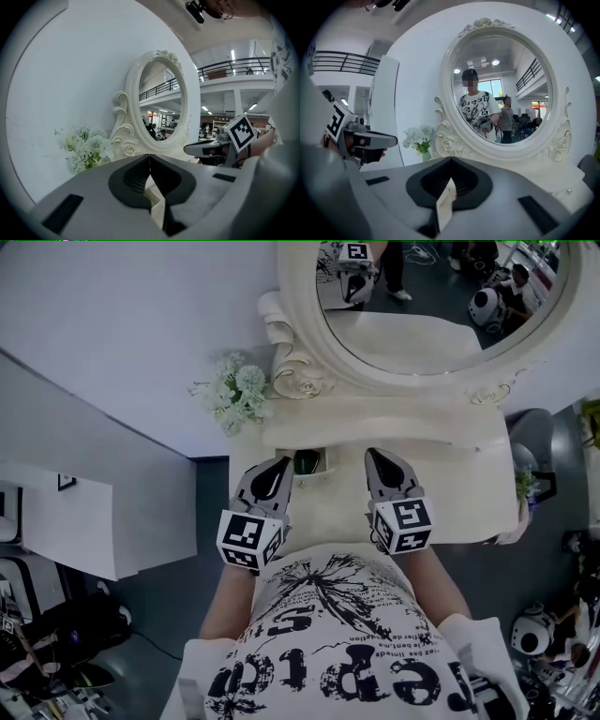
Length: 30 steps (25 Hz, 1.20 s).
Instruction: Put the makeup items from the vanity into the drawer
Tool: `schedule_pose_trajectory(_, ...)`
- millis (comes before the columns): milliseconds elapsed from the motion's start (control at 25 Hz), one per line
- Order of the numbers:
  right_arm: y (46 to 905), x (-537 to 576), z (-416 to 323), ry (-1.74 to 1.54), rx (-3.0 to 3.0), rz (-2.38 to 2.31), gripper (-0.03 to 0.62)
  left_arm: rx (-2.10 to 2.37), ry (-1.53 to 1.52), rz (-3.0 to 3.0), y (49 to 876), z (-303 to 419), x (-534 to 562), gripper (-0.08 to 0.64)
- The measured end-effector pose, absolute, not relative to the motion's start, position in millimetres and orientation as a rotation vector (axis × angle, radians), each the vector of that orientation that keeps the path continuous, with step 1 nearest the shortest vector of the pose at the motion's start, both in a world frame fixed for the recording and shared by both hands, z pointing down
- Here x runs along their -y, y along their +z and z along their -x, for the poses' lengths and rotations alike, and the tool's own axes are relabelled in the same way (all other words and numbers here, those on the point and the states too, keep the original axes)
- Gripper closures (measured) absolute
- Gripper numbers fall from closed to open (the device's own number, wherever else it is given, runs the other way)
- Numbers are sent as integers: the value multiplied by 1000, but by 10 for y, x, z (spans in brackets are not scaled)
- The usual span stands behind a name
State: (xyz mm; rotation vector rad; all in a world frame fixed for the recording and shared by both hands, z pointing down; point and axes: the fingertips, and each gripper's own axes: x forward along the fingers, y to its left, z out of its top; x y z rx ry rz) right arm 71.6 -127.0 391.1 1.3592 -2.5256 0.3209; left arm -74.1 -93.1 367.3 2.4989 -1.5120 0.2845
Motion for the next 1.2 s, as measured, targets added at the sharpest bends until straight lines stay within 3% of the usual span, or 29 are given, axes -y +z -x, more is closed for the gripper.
schedule_pose_trajectory(1200, 3731, 1203, -782, 189, 2563, -1376, 575, 1591, 267, -2490, 3514, 793, 838, 539)
